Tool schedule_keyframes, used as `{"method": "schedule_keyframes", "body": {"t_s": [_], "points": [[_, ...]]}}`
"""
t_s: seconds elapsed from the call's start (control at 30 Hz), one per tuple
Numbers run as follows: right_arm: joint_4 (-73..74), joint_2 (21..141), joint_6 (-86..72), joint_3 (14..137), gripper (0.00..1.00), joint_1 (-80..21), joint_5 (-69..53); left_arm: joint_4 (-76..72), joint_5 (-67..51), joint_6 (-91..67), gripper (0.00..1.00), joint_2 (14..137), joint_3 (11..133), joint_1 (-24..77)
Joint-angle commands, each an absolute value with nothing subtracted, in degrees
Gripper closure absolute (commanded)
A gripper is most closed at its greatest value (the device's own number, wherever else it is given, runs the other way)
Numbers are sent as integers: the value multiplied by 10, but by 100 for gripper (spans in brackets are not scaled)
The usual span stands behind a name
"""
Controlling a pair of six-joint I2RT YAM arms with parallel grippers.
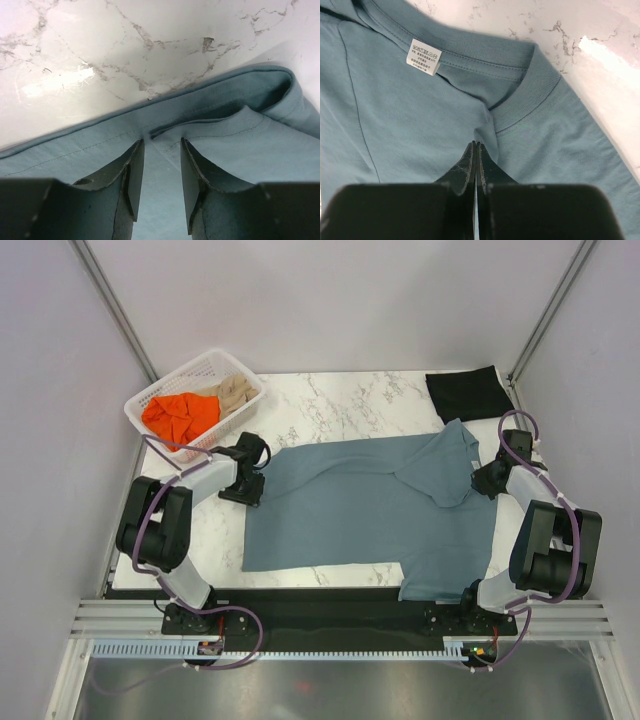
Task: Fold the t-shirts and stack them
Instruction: Fold the tshirt
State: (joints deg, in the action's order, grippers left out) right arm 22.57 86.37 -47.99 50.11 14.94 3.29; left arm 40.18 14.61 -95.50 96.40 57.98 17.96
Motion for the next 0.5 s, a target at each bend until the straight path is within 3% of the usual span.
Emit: {"method": "schedule_keyframes", "body": {"t_s": [0.0, 0.37, 0.47], "points": [[209, 860, -474, 521, 100, 148, 41, 412, 176, -983, 58, 969, 599, 178], [209, 857, -471, 521, 100, 147, 44, 415, 174, -978, 73, 977, 600, 178], [210, 853, -473, 522, 100, 148, 44, 415, 174, -976, 88, 976, 599, 178]]}}
